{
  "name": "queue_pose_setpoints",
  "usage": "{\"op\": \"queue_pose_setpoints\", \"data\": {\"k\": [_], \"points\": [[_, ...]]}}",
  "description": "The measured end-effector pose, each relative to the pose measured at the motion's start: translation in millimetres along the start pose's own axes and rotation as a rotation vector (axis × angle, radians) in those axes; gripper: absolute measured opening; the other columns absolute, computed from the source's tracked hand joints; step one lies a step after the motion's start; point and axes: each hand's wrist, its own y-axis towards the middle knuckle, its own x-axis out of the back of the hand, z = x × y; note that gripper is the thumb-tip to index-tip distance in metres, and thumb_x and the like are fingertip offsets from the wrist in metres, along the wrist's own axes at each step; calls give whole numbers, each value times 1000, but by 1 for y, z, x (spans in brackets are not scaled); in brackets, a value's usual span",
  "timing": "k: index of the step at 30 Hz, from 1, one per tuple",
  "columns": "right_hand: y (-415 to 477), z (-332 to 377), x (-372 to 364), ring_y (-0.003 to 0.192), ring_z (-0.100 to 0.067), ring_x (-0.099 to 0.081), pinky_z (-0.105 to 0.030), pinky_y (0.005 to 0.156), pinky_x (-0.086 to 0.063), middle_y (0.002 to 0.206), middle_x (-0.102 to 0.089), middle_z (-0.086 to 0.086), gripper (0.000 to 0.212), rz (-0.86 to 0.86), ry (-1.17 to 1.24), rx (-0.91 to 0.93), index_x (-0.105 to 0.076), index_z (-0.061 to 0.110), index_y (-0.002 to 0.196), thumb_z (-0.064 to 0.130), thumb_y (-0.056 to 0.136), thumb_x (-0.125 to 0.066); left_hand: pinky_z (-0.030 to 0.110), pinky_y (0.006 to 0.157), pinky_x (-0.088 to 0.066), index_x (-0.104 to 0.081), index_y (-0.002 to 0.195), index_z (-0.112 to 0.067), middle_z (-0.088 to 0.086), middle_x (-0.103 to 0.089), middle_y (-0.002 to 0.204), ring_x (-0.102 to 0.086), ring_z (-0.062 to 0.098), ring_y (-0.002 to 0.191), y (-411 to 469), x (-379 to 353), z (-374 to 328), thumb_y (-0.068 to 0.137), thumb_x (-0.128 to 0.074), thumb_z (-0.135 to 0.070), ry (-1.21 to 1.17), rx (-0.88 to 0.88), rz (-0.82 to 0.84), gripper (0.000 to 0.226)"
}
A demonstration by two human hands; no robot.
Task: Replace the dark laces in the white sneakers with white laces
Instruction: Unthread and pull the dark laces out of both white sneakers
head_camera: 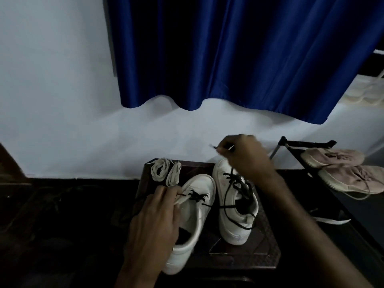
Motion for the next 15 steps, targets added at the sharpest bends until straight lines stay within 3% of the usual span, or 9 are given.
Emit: {"op": "queue_pose_setpoints", "data": {"k": [2,6,9,11,15], "points": [[-8,3,-19,86,-18,-66,-41,81,-54,94,-72,4,13,56,-50,28,-73,26,96,32,90,-63,32,61,-53,-53,120,-38,-14,-49,114,-59,14,98,8,2,-2,85,-65,-27,11,-109,41,39],[-33,0,-38,117,-18,-52,-43,96,-44,123,-61,9,29,12,-110,69,-62,32,121,34,93,-59,31,61,-53,-66,101,-36,-11,-53,106,-60,15,95,32,-1,-9,67,-82,-17,84,-232,131,42],[-40,-12,-43,104,-14,-60,-39,87,-50,109,-68,11,18,35,-3,151,-71,34,103,27,88,-64,32,59,-52,-69,89,-35,-11,-53,100,-62,17,89,41,-12,-14,57,-82,-6,161,-296,154,45],[-38,-15,-47,96,-13,-63,-41,83,-51,101,-71,10,15,157,93,190,-75,31,93,21,85,-67,34,59,-52,-68,85,-33,-10,-54,97,-62,18,87,43,-17,-14,58,-79,-1,160,-294,138,44],[-41,-15,-48,102,-12,-59,-40,89,-44,104,-69,11,22,339,21,220,-74,35,95,18,87,-63,36,60,-50,-67,76,-29,-9,-56,92,-62,20,82,45,-22,-16,59,-78,-1,190,-321,79,35]]}}
